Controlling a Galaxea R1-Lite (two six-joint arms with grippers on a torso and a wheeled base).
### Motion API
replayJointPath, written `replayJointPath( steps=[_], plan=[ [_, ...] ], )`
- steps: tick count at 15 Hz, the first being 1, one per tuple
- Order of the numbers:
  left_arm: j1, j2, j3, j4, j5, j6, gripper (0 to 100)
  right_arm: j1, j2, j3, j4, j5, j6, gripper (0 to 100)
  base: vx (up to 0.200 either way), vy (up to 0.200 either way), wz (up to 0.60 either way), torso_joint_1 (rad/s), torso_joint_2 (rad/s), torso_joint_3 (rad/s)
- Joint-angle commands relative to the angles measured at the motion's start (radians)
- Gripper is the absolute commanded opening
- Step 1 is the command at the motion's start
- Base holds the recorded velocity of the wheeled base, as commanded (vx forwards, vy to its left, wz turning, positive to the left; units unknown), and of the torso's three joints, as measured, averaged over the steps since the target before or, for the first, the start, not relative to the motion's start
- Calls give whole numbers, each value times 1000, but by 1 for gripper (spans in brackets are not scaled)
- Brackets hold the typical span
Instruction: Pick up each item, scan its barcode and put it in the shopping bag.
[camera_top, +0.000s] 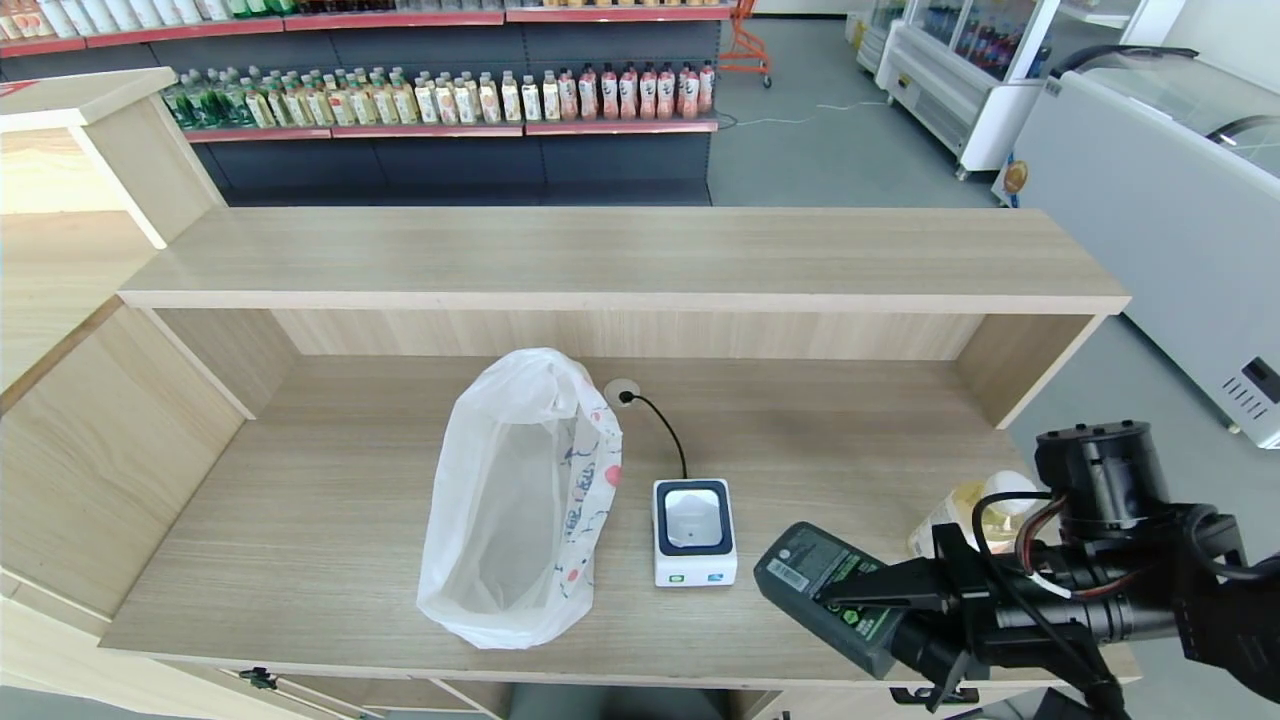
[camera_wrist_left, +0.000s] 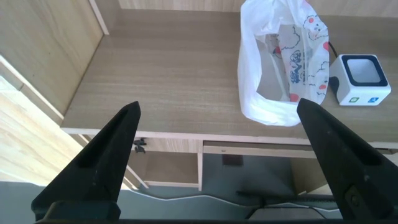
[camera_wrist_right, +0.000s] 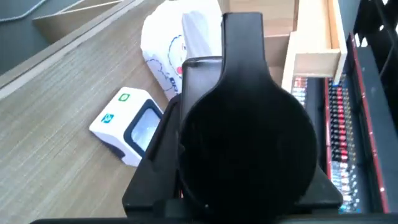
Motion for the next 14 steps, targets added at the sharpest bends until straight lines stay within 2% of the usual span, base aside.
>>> replayJointPath(
  steps=[1, 5, 8, 14],
  plan=[
    [1, 0, 0, 0, -1, 0, 100, 43, 21, -24, 0, 13, -48, 0, 0, 0, 0, 0, 0, 0],
    [-1, 0, 0, 0, -1, 0, 100, 194, 134, -73, -45, 28, -192, 0, 0, 0, 0, 0, 0, 0],
    [1, 0, 0, 0, -1, 0, 100, 225, 217, -102, -186, 27, -168, 0, 0, 0, 0, 0, 0, 0],
    [1, 0, 0, 0, 0, 0, 100, 250, 309, -174, -267, 19, -157, 0, 0, 0, 0, 0, 0, 0]
  ],
)
